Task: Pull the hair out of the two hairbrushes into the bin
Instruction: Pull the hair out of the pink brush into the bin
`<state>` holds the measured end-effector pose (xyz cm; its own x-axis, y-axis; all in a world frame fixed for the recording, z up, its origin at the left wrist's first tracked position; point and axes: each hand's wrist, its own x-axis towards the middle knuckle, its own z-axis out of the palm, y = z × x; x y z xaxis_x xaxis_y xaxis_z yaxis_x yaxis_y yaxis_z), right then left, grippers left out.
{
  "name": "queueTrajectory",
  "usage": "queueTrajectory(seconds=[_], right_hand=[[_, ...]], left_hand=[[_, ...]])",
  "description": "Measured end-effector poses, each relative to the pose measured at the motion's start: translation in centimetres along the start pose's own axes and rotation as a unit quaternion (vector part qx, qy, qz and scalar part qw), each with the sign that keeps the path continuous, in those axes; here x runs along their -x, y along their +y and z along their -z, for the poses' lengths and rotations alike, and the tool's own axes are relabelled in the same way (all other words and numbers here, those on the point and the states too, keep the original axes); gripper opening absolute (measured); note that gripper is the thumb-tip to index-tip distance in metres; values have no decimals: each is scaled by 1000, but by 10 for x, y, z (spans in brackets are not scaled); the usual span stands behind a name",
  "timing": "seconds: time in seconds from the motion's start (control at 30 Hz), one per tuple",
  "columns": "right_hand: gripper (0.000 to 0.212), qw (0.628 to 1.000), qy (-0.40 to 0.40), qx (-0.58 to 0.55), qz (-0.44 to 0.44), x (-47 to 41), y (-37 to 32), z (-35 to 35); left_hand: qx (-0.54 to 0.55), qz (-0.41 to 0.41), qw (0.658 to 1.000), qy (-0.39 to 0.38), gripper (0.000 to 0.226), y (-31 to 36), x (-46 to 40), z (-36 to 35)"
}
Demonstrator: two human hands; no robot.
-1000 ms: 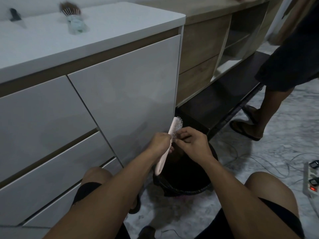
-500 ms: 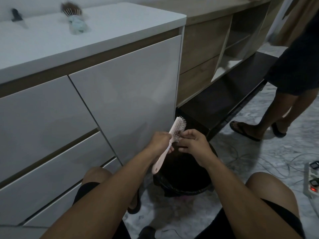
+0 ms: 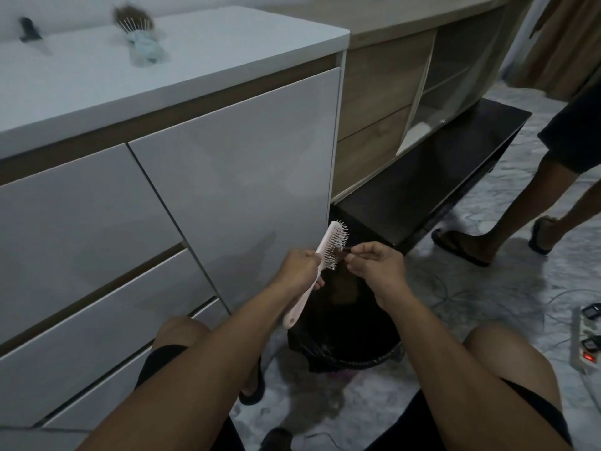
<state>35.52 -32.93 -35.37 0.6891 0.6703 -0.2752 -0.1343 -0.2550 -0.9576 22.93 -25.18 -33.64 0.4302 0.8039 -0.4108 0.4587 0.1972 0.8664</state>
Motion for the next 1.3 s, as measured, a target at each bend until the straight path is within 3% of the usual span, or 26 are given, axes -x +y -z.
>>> queueTrajectory(seconds=[0.37,0.47,0.57,0.83,1.0,1.17,1.3], right_hand=[[15,990,-28,103,96,8,1,-5],[11,984,13,156,84,5,-1,-4],[20,984,42,154,78,0,-4,1],[22,986,-61,125,91,9,0,-1],[14,985,-25,154,72,4,-1,2],[21,970,26,235,60,-2,0,11],[20,972,-10,233,41,-2,2,9]], left_hand=[[-15,-1,1000,-17,30,0,5,-2],[-24,0,1000,-3,33,-3,2,0],[-17,8,1000,14,36,-5,-2,3],[38,21,999,-15,30,2,3,1],[32,11,999,-12,29,-4,-3,-1],[21,1,999,38,32,-13,-10,6],[14,1,1000,6,35,-16,-8,8]])
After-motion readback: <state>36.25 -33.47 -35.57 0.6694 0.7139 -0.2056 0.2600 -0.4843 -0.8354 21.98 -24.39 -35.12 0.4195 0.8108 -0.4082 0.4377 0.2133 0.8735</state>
